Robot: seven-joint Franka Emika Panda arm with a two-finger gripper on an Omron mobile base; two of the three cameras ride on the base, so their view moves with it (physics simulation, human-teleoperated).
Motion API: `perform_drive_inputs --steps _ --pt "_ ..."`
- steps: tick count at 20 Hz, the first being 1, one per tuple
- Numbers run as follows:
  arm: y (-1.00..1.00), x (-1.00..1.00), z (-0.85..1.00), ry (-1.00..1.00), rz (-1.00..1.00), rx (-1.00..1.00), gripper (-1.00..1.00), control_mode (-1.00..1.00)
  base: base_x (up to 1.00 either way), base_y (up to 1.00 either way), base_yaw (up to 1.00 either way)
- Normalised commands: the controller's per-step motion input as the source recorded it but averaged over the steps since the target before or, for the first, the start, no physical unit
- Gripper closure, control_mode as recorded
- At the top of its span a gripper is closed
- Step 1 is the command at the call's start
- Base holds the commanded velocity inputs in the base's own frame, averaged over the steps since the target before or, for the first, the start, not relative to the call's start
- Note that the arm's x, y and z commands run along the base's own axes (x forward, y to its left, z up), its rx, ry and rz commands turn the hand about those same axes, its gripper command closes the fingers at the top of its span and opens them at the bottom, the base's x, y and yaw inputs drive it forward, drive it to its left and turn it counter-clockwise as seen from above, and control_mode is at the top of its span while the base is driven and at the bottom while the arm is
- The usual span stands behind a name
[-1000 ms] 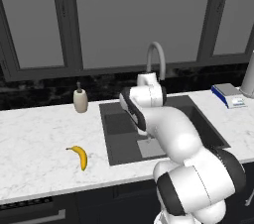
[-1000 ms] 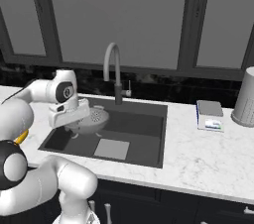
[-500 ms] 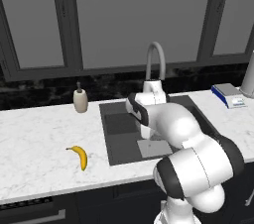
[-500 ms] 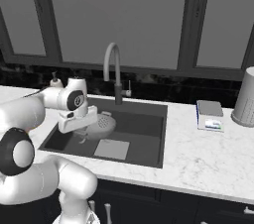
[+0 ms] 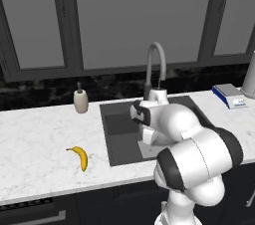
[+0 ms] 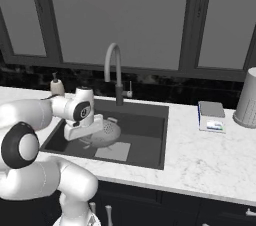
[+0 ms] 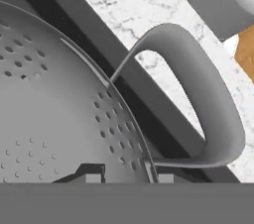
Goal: Put the colander in the sink, put the banana in the colander, and turn on the sink faucet and pour water over the colander.
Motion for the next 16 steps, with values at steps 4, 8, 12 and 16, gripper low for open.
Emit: perform_drive_inputs --steps 4,8,12,16 --pt "0.25 0.22 -0.25 0.0 -0.31 -0.17 1.0 -1.0 0.0 0.0 0.0" --pt "0.25 0.32 -0.2 0.0 -0.3 -0.25 1.0 -1.0 0.0 0.0 0.0" --pt "0.24 0.41 -0.15 0.0 -0.27 -0.22 1.0 -1.0 0.0 0.0 0.0" --pt "0.2 0.38 -0.08 0.05 -0.26 -0.15 1.0 -1.0 0.0 0.0 0.0"
